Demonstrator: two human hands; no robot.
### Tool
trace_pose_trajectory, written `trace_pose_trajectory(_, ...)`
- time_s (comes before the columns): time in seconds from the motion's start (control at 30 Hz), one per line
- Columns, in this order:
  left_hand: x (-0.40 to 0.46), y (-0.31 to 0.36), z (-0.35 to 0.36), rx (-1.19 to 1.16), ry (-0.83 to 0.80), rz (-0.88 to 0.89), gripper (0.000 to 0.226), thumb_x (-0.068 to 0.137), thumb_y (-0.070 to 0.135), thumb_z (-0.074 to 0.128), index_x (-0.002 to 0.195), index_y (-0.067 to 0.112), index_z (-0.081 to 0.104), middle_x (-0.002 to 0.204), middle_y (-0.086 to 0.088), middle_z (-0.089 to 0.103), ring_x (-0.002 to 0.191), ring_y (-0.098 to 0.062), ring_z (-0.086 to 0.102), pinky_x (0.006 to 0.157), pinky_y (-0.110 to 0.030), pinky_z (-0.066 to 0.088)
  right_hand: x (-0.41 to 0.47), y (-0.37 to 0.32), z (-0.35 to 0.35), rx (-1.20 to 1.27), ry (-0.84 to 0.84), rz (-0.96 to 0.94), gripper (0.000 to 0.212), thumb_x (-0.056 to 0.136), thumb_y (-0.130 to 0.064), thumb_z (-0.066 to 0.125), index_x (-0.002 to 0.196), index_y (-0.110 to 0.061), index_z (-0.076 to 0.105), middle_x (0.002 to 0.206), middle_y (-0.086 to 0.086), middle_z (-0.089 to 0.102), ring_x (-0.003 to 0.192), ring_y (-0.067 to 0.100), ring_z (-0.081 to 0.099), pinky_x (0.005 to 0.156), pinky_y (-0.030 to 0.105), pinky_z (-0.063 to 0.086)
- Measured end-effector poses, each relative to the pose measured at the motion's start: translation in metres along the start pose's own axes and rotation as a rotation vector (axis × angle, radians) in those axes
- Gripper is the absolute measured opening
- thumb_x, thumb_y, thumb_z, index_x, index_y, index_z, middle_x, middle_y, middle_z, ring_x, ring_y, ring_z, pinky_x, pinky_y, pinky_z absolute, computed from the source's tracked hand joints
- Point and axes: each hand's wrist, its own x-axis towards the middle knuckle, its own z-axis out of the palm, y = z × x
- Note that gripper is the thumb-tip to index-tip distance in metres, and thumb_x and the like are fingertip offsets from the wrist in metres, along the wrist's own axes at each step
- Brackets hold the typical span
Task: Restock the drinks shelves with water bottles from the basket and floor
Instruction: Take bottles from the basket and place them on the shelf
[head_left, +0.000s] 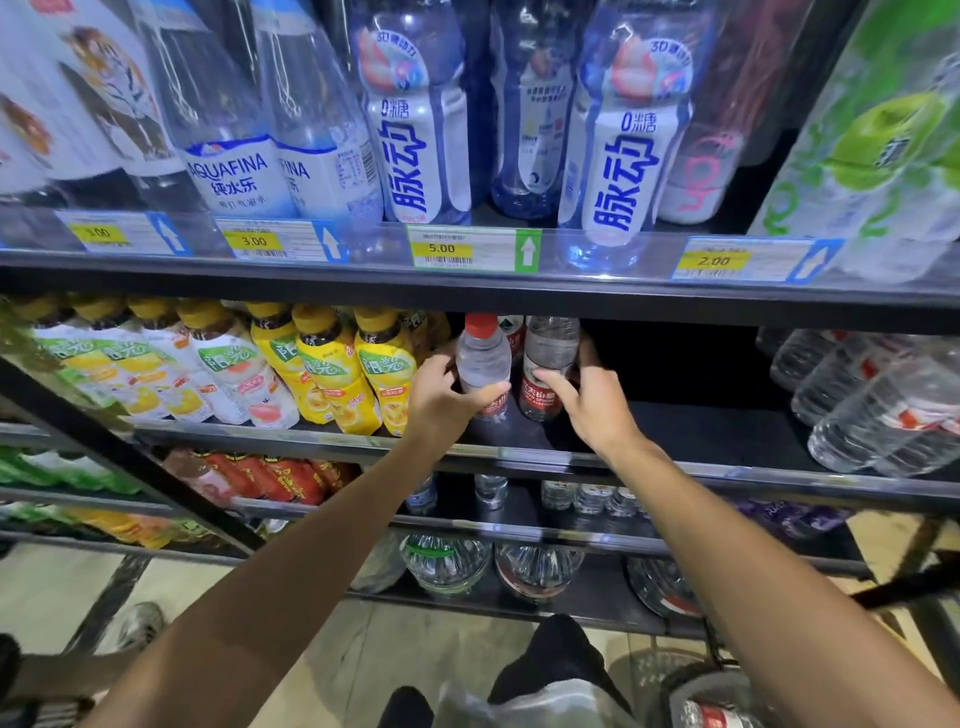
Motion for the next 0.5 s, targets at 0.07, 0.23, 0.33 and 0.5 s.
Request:
trace_pose_trajectory(0.07,0.010,-0.004,0.001,0.013,-0.030,-0.007,0.043,0.063,0.029,0.094,0.100,0.020,0.075,0.101,0.003,0.079,0.100,-0.016,0.074,0.096,-0.043,0.058,-0.001,0.000,0.000,0.018,0.001,0.000,0.064,0.094,-0.040,0.070,0.143,-0.007,0.045,0.118,0.014,0.074,0.109,0.028,0.069,0.084,0.021,0.048)
trace_pose_trajectory(0.23,0.018,-0.004,0.005,0.074,0.012,0.022,0.038,0.067,0.040,0.090,0.099,0.027,0.074,0.095,0.018,0.078,0.092,0.000,0.073,0.079,-0.018,0.053,-0.001,-0.003,0.000,0.046,-0.027,0.017,0.066,0.096,-0.036,0.068,0.148,-0.007,0.041,0.116,0.005,0.072,0.106,0.017,0.067,0.082,0.012,0.041)
trace_pose_trajectory(0.33,0.019,-0.002,0.006,0.107,0.011,0.066,0.040,0.073,0.031,0.089,0.107,0.021,0.072,0.096,0.009,0.079,0.096,-0.004,0.073,0.082,-0.025,0.055,-0.002,-0.004,0.001,0.088,-0.062,0.078,0.054,0.096,-0.035,0.068,0.138,-0.005,0.051,0.118,0.009,0.073,0.110,0.022,0.068,0.083,0.013,0.043)
trace_pose_trajectory(0.5,0.021,-0.007,0.008,0.234,-0.071,-0.027,0.035,0.077,0.033,0.088,0.101,0.014,0.070,0.092,0.003,0.075,0.090,-0.013,0.072,0.078,-0.024,0.053,-0.006,-0.012,0.002,0.205,-0.095,0.182,0.075,0.091,-0.035,0.075,0.150,-0.012,0.036,0.122,-0.008,0.069,0.118,0.011,0.063,0.090,0.011,0.044)
